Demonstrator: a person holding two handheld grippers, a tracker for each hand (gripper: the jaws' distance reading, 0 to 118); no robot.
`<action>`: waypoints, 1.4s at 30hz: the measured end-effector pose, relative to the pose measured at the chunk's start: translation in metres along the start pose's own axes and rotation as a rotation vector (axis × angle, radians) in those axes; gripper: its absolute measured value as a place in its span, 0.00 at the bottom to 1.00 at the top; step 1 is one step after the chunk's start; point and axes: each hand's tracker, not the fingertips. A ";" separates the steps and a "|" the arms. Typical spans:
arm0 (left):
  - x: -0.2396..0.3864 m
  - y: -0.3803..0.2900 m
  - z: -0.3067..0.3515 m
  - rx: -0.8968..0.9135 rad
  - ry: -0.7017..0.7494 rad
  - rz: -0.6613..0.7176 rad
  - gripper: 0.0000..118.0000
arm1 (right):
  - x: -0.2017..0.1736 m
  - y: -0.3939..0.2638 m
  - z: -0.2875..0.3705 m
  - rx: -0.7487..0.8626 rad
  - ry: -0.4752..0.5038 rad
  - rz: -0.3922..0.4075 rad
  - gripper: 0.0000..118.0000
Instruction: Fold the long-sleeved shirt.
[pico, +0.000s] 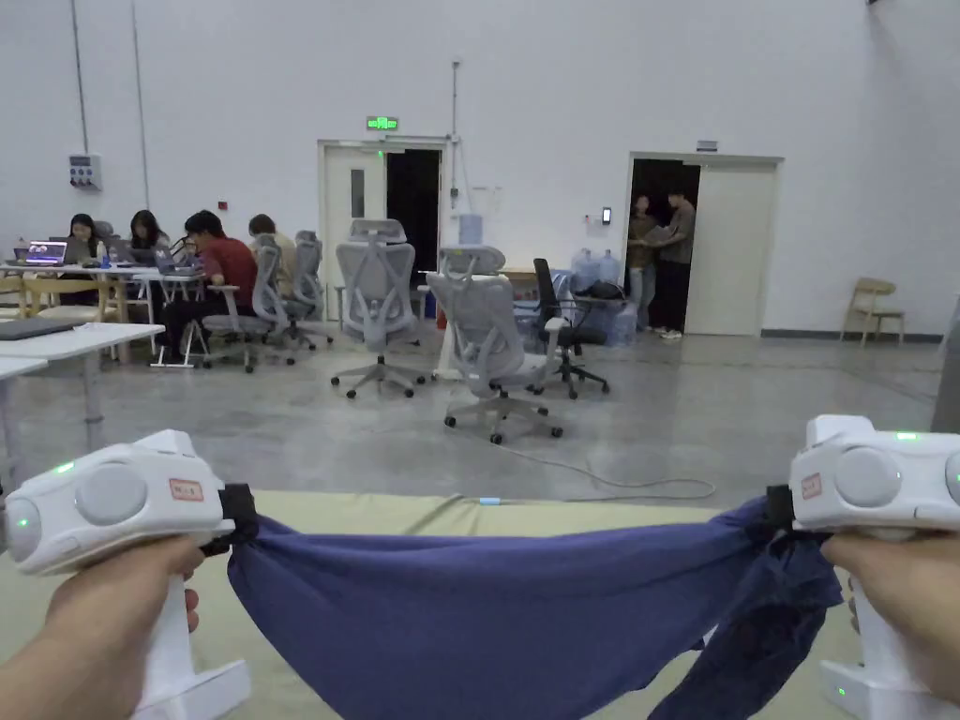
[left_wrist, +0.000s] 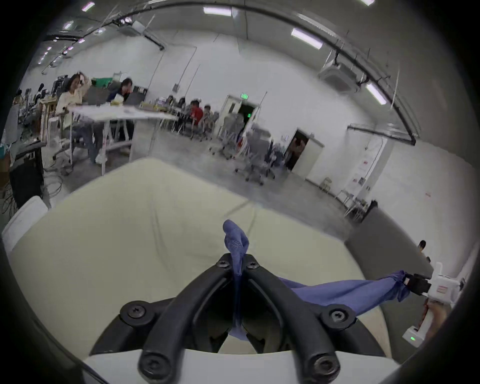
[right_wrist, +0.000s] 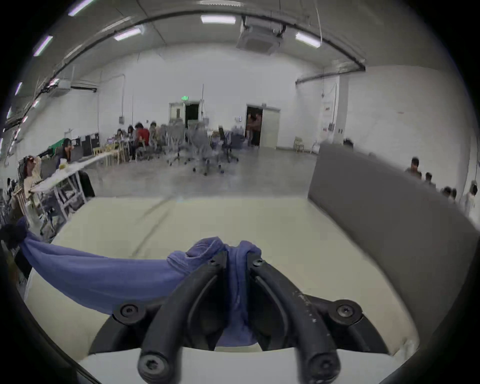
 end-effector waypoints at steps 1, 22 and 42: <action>-0.005 -0.026 -0.008 -0.026 0.013 0.006 0.02 | 0.003 -0.033 -0.015 -0.038 0.030 -0.043 0.13; -0.052 -0.297 0.147 -0.351 0.123 0.069 0.02 | 0.037 -0.343 0.172 -0.293 0.175 0.114 0.13; -0.032 -0.380 0.202 -0.513 0.206 0.033 1.00 | 0.048 -0.405 0.188 -0.628 0.058 0.143 1.00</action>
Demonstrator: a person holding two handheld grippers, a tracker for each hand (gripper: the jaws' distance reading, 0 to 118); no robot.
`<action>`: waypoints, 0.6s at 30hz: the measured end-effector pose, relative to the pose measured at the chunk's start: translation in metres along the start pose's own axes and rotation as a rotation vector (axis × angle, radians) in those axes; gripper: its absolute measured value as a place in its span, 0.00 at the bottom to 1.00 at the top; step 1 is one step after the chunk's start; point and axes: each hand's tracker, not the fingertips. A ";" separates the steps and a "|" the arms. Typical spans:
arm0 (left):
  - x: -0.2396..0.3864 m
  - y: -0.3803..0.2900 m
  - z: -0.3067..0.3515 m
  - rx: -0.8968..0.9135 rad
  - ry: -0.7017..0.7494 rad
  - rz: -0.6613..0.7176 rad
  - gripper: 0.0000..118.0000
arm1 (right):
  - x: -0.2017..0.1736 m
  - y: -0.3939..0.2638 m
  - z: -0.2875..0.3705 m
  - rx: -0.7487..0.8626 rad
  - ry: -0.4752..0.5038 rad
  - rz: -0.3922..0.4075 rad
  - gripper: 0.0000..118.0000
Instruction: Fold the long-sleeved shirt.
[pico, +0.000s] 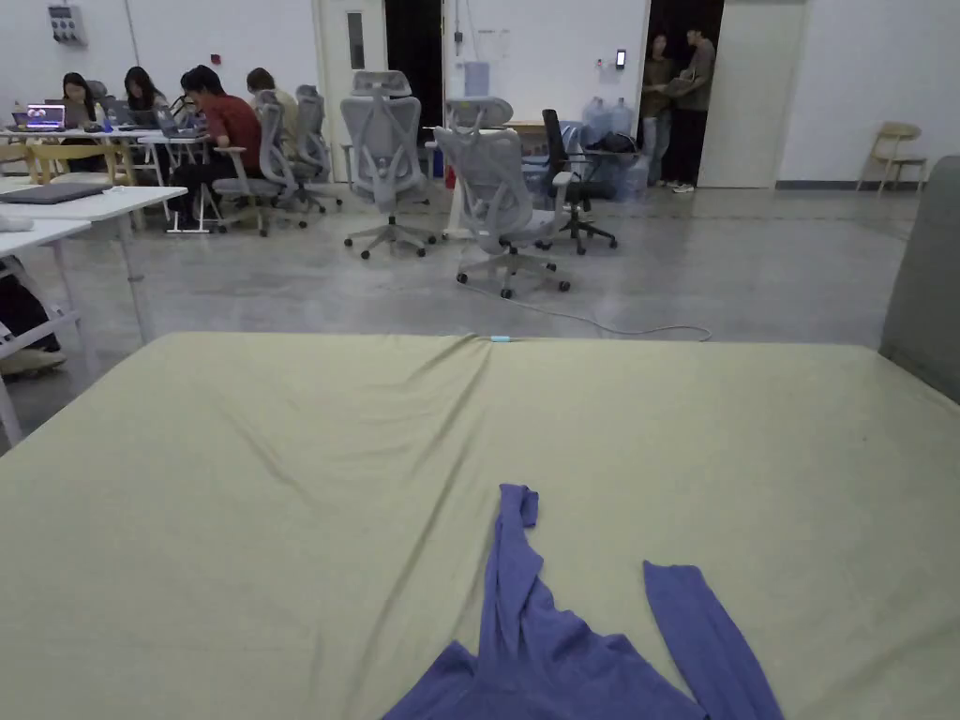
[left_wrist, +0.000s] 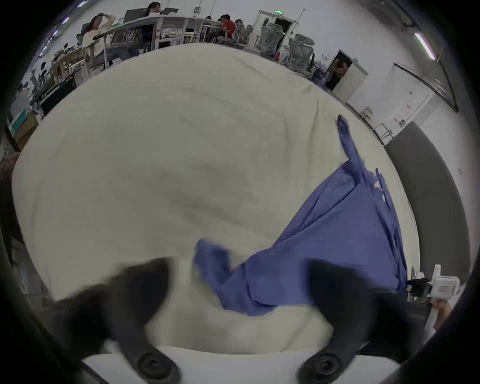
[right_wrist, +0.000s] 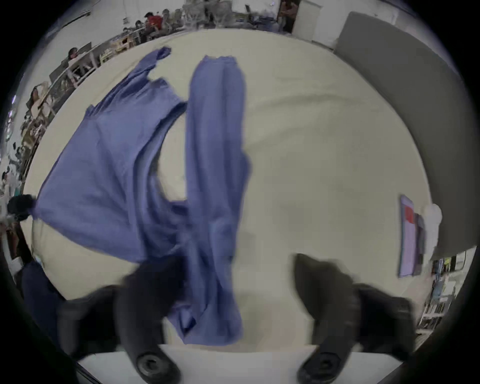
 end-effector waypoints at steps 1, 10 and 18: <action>0.006 -0.001 0.014 0.052 0.010 -0.007 0.96 | 0.005 -0.004 0.020 0.087 -0.005 -0.043 1.00; 0.047 -0.054 0.088 0.154 -0.048 -0.036 0.60 | -0.030 -0.059 0.105 0.426 0.131 -0.126 0.76; 0.037 -0.044 0.070 0.213 0.014 -0.005 0.90 | -0.085 -0.053 0.078 0.373 0.185 0.029 0.03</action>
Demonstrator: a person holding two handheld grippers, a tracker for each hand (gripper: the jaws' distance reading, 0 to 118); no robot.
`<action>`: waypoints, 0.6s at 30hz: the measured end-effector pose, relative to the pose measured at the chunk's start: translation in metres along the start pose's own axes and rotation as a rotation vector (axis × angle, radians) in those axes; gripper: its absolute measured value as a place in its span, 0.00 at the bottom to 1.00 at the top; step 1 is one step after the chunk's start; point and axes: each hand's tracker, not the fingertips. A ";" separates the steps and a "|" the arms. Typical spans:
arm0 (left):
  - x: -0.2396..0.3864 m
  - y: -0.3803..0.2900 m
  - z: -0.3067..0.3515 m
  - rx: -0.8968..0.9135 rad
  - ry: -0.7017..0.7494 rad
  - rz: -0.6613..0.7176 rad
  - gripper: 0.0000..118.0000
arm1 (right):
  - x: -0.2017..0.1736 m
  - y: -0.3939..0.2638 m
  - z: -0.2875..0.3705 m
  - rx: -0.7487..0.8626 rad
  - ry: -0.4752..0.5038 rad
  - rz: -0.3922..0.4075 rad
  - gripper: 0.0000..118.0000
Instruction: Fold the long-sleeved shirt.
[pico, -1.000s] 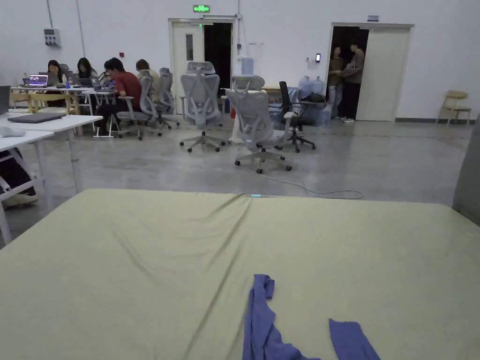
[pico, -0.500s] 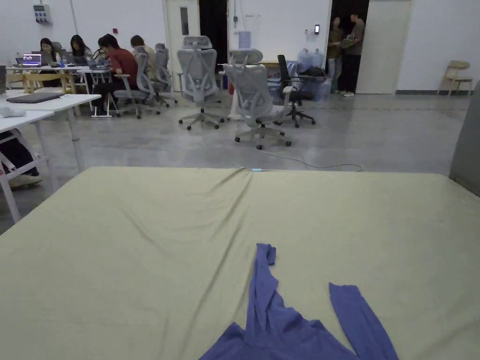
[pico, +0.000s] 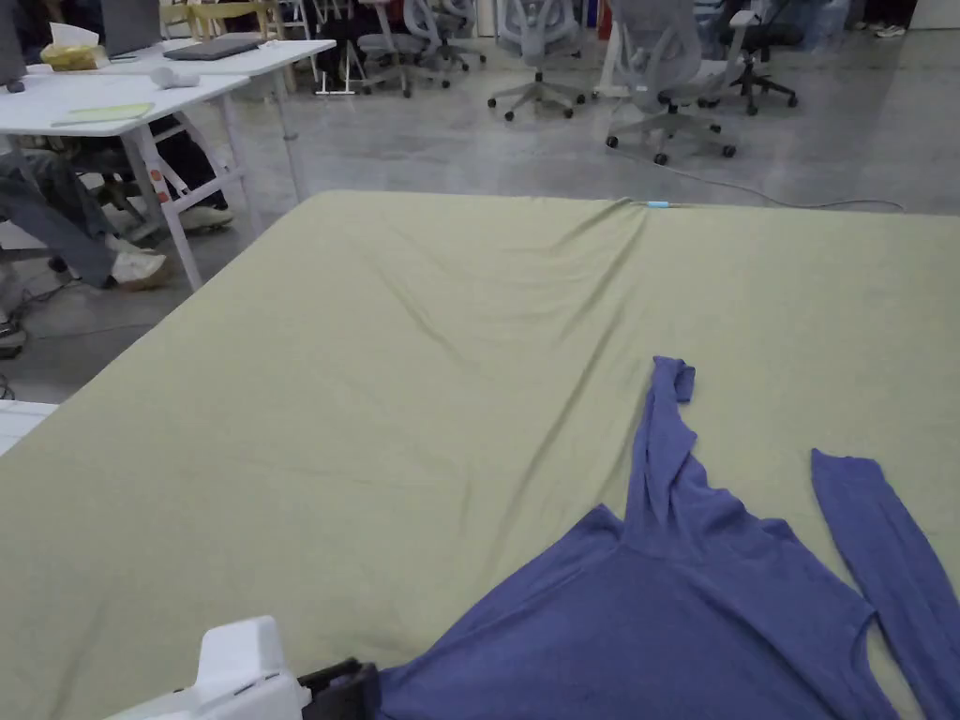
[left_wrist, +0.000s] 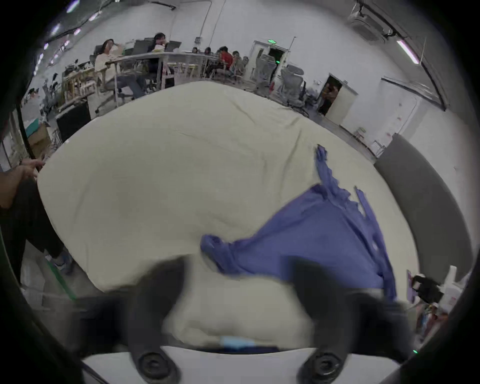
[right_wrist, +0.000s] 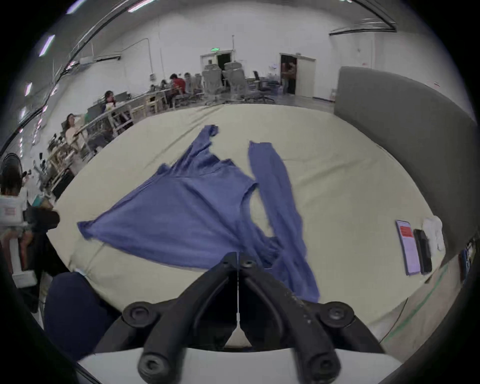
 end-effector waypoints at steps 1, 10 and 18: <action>-0.001 0.007 -0.013 -0.004 0.030 -0.020 0.99 | -0.002 0.002 -0.004 -0.004 0.009 0.000 0.03; -0.016 0.012 -0.119 -0.237 0.031 -0.202 0.49 | 0.005 0.050 -0.063 -0.043 0.004 0.040 0.03; 0.008 0.018 -0.100 -0.171 0.044 -0.315 0.04 | 0.022 0.159 -0.177 -0.139 0.037 0.228 0.92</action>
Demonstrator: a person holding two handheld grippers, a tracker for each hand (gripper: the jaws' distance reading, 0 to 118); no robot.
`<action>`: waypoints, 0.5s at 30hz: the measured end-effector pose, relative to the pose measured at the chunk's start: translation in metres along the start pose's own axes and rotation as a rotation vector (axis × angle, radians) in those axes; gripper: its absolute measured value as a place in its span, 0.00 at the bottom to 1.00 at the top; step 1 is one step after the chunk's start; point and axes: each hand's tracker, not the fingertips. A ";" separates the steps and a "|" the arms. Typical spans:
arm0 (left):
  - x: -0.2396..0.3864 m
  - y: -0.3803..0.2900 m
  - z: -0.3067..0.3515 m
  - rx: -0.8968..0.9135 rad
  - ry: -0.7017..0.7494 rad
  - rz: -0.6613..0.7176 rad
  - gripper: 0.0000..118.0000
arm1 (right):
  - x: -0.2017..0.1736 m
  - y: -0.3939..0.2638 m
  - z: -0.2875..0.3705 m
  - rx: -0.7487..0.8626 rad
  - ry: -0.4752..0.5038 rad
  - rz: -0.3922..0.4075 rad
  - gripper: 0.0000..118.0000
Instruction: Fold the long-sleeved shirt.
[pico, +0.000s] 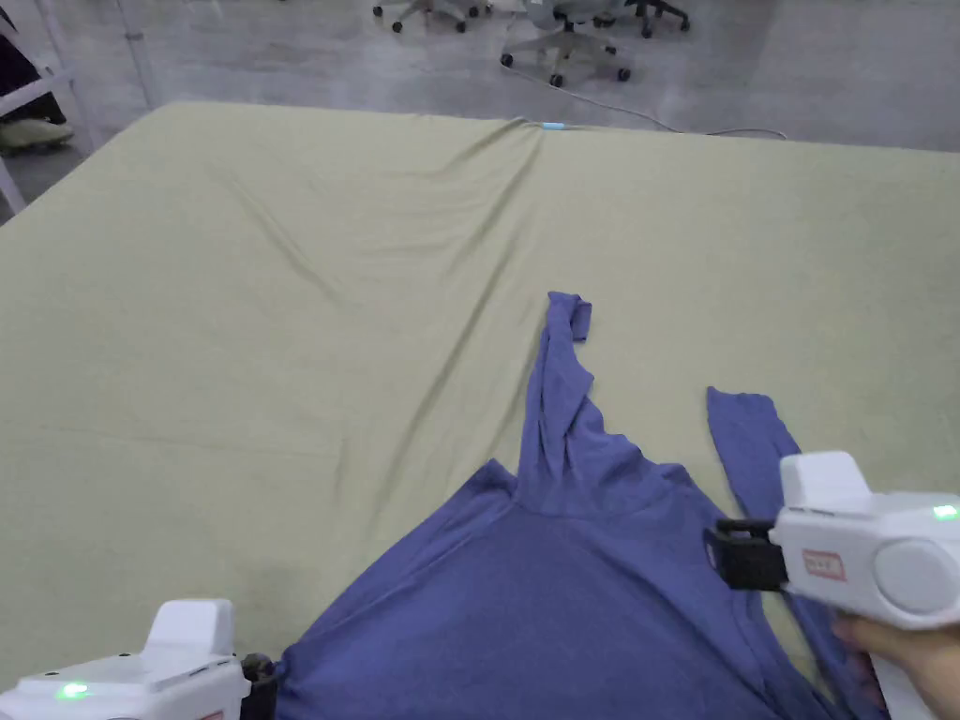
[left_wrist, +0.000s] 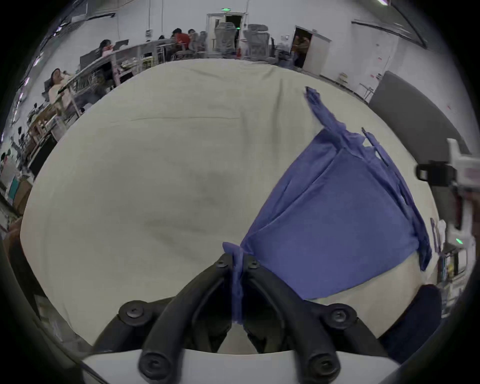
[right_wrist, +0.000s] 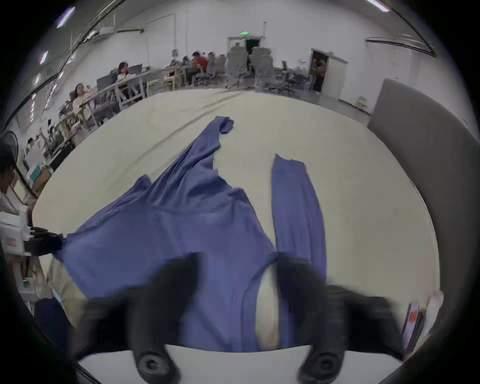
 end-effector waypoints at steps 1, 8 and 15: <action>-0.001 0.001 0.003 0.004 -0.014 0.021 0.04 | 0.003 0.014 -0.017 -0.031 -0.013 0.022 1.00; -0.022 0.003 0.010 0.044 0.008 0.082 0.04 | 0.014 0.072 -0.108 -0.204 -0.083 0.325 0.97; -0.022 0.004 0.018 0.061 -0.008 0.108 0.04 | 0.007 0.068 -0.107 -0.287 0.006 0.211 0.37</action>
